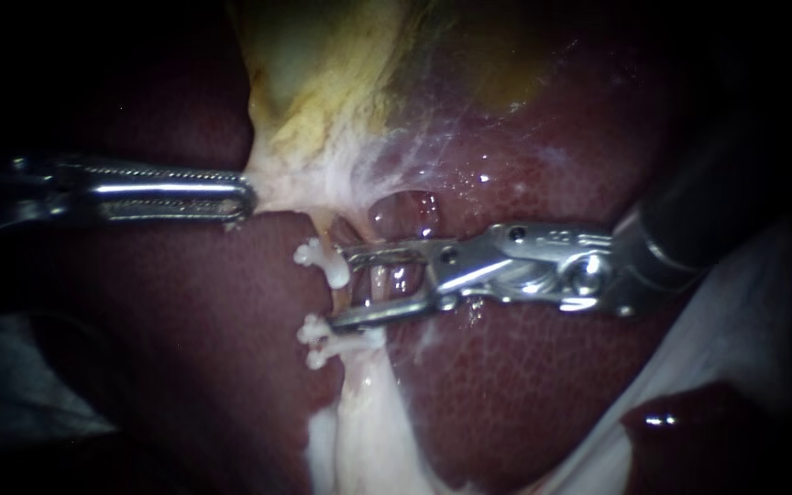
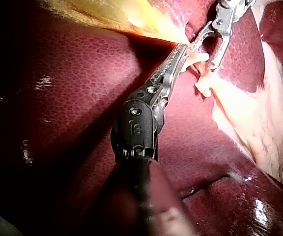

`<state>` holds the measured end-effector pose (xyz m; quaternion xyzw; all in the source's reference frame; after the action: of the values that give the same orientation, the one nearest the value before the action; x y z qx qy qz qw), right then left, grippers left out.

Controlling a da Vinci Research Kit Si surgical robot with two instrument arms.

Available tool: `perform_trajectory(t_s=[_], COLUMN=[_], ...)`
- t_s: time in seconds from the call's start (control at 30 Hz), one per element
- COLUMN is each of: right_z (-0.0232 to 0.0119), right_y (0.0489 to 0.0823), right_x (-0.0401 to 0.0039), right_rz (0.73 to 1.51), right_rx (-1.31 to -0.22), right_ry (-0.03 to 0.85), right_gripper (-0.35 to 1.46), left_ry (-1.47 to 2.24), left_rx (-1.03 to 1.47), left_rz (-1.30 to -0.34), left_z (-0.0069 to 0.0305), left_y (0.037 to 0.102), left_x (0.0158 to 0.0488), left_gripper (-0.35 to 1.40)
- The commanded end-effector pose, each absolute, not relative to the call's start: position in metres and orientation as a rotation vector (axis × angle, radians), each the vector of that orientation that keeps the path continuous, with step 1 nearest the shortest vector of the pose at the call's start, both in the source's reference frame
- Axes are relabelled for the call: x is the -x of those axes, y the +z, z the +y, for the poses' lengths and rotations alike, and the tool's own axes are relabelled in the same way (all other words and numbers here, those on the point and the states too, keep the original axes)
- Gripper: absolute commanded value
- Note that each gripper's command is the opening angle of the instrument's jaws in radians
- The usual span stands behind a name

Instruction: Going back third clip left tube

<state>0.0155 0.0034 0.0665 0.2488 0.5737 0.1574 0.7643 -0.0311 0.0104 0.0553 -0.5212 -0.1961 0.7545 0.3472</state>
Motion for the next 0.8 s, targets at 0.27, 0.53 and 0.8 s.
perform_trajectory(t_s=[0.27,0.53,0.8], right_z=[0.0050,0.0049,0.0044], right_y=[0.0627,0.0597,0.0591], right_x=[-0.0092,-0.0055,-0.0045], right_rz=[1.240,1.257,1.226], right_rx=[-0.420,-0.435,-0.457], right_ry=[0.286,0.234,0.204], right_gripper=[0.49,0.50,0.50], left_ry=[1.957,1.957,1.957], left_rx=[1.353,1.353,1.353], left_rz=[-0.510,-0.510,-0.509], left_z=[0.0104,0.0105,0.0107], left_y=[0.0553,0.0554,0.0558], left_x=[0.0310,0.0310,0.0312], left_gripper=[-0.35,-0.35,-0.35])
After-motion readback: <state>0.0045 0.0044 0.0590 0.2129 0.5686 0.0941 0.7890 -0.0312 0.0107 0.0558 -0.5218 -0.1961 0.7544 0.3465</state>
